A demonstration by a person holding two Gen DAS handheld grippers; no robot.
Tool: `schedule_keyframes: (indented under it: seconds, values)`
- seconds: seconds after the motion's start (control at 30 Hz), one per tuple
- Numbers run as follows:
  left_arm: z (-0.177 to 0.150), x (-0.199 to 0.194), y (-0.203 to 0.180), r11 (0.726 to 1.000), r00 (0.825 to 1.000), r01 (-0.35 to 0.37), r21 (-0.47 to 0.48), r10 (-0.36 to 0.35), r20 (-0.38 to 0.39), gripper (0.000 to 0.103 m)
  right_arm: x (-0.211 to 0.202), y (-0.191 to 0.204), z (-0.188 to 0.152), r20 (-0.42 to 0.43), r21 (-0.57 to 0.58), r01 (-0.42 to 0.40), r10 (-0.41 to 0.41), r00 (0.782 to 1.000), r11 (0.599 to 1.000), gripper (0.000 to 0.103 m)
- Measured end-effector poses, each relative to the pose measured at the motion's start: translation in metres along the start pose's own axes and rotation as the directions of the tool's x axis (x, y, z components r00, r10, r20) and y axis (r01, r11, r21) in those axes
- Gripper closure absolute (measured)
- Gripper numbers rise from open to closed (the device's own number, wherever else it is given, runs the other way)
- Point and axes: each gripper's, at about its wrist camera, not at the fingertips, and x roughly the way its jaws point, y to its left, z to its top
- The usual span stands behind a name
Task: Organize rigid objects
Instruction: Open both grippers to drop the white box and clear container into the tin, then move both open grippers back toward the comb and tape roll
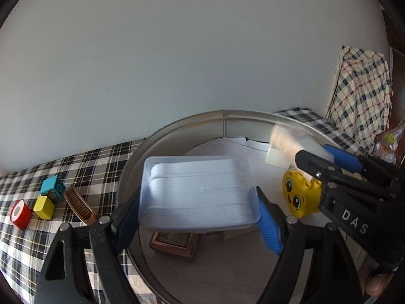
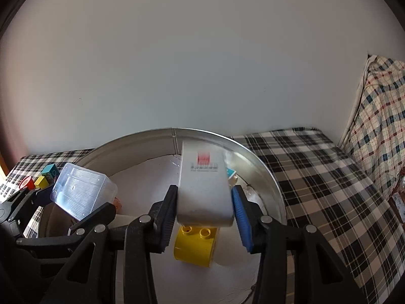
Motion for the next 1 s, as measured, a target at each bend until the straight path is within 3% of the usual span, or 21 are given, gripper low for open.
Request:
schedule_keyframes:
  seconds: [0.07, 0.1, 0.13, 0.27, 0.6, 0.77, 0.87, 0.93, 1.0]
  values:
    - [0.0, -0.003, -0.002, 1.0, 1.0, 0.003, 0.014, -0.003, 0.006, 0.014, 0.0, -0.001, -0.001, -0.007, 0.012, -0.01, 0.01, 1.0, 1.0, 0.038]
    - [-0.001, -0.006, -0.003, 1.0, 1.0, 0.0, 0.016, -0.001, 0.022, 0.004, -0.003, -0.002, -0.001, 0.012, 0.011, 0.002, -0.002, 1.0, 1.0, 0.037]
    - [-0.002, -0.01, -0.003, 1.0, 0.999, -0.007, 0.016, 0.007, 0.04, 0.0, -0.007, -0.001, 0.0, 0.041, 0.004, 0.02, -0.02, 0.999, 1.0, 0.035]
    - [0.001, -0.026, -0.005, 1.0, 0.993, -0.025, 0.019, 0.022, 0.116, 0.0, -0.026, -0.005, 0.001, 0.153, 0.023, 0.063, -0.066, 0.986, 0.998, 0.021]
    - [-0.003, -0.031, 0.008, 0.999, 0.994, -0.019, -0.032, 0.023, 0.11, 0.0, -0.034, -0.017, 0.005, 0.201, 0.09, 0.046, -0.063, 0.977, 0.995, 0.02]
    - [-0.007, -0.04, 0.018, 0.995, 0.984, -0.101, -0.026, 0.104, 0.147, 0.0, -0.041, -0.022, 0.002, 0.248, 0.109, 0.032, -0.058, 0.967, 0.994, 0.02]
    - [-0.008, -0.046, 0.032, 0.991, 0.978, -0.12, -0.056, 0.127, 0.164, 0.0, -0.052, -0.031, -0.002, 0.335, 0.161, 0.011, -0.065, 0.94, 0.987, 0.02]
    - [-0.01, -0.047, 0.041, 0.989, 0.977, -0.125, -0.083, 0.137, 0.164, 0.0, -0.063, -0.037, -0.009, 0.414, 0.214, -0.024, -0.069, 0.908, 0.977, 0.02]
    - [-0.012, -0.048, 0.046, 0.987, 0.976, -0.131, -0.098, 0.146, 0.161, 0.0, -0.068, -0.04, -0.011, 0.439, 0.241, -0.029, -0.082, 0.895, 0.97, 0.02]
